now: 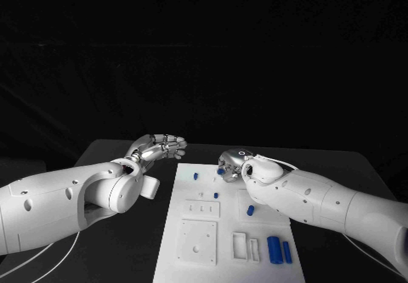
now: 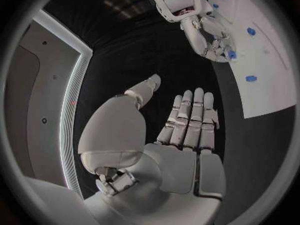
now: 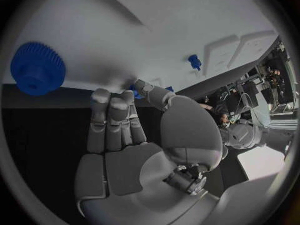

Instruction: Assemble the parts on the task board

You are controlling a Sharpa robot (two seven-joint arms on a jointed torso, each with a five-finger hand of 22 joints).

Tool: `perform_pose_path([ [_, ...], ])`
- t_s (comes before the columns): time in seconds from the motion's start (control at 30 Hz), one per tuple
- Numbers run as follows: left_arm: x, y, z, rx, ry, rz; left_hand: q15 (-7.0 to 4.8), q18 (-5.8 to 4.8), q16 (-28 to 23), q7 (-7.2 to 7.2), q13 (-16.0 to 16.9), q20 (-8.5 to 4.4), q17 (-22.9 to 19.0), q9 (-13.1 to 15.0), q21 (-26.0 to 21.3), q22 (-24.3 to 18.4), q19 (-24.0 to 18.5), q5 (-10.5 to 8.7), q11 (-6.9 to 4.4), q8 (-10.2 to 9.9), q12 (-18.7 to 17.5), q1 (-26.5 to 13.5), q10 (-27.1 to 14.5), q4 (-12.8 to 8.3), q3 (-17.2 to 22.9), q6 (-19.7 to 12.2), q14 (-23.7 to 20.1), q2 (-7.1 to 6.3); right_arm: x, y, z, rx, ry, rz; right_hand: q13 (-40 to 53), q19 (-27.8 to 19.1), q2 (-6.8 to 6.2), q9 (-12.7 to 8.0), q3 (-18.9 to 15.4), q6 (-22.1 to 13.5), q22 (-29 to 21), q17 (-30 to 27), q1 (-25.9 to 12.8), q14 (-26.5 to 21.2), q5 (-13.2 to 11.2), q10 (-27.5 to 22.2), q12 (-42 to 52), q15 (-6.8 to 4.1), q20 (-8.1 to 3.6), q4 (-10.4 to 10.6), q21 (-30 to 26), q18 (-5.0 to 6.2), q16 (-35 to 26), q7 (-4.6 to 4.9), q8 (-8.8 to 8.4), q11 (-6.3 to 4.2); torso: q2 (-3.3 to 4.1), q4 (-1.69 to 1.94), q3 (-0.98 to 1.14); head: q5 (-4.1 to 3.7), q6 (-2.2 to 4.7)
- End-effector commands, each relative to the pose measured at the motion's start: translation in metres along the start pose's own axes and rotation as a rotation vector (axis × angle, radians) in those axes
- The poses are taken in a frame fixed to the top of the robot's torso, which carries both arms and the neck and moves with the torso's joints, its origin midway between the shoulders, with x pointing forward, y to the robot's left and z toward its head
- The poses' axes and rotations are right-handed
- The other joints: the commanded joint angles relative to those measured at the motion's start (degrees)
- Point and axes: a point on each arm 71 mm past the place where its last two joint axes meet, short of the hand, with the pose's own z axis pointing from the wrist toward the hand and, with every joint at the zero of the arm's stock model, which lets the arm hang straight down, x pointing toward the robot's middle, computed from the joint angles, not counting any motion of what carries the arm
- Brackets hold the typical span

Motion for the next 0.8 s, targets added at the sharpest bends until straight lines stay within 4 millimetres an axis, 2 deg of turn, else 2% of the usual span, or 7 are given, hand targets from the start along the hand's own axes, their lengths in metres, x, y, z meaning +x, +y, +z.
perform_pose_path([
  [0.03, 0.0024, -0.0021, 0.0004, 0.010, 0.017, -0.003, 0.11, 0.80, -0.37, 1.00, -0.09, 0.10, 0.10, -0.05, -0.35, 0.07, -0.40, 0.09, -0.01, -0.19, -0.39, -0.46, -0.33, -0.29, 0.15, -0.13, -0.45, -0.05, 0.0005, 0.0025, 0.0003, -0.007, 0.006, -0.022, 0.00, -0.27, 0.45, 0.10, 0.27, 1.57, 1.07, 0.10, -0.29, 0.04, 0.15, -0.11, 0.21, -0.40, -0.01, -0.14, 0.35, 1.77, 0.29, 0.95, 0.40, -0.40, 0.00, 0.05, -0.01, -0.03, -0.04],
  [0.8, 0.0016, -0.0025, 0.0007, 0.011, 0.015, -0.002, 0.11, 0.78, -0.41, 1.00, -0.08, 0.10, 0.12, -0.05, -0.37, 0.12, -0.44, 0.09, 0.00, -0.19, -0.36, -0.50, -0.37, -0.35, 0.22, -0.14, -0.47, -0.06, -0.0018, 0.0058, 0.0010, 0.017, -0.022, -0.004, -0.05, -0.24, 0.56, 0.13, 0.43, 1.60, 1.02, 0.20, -0.49, 0.02, 0.15, -0.09, 0.27, -0.46, -0.04, -0.13, 0.44, 1.77, 0.28, 0.92, 0.39, -0.44, -0.02, 0.05, -0.04, -0.14, -0.01],
])
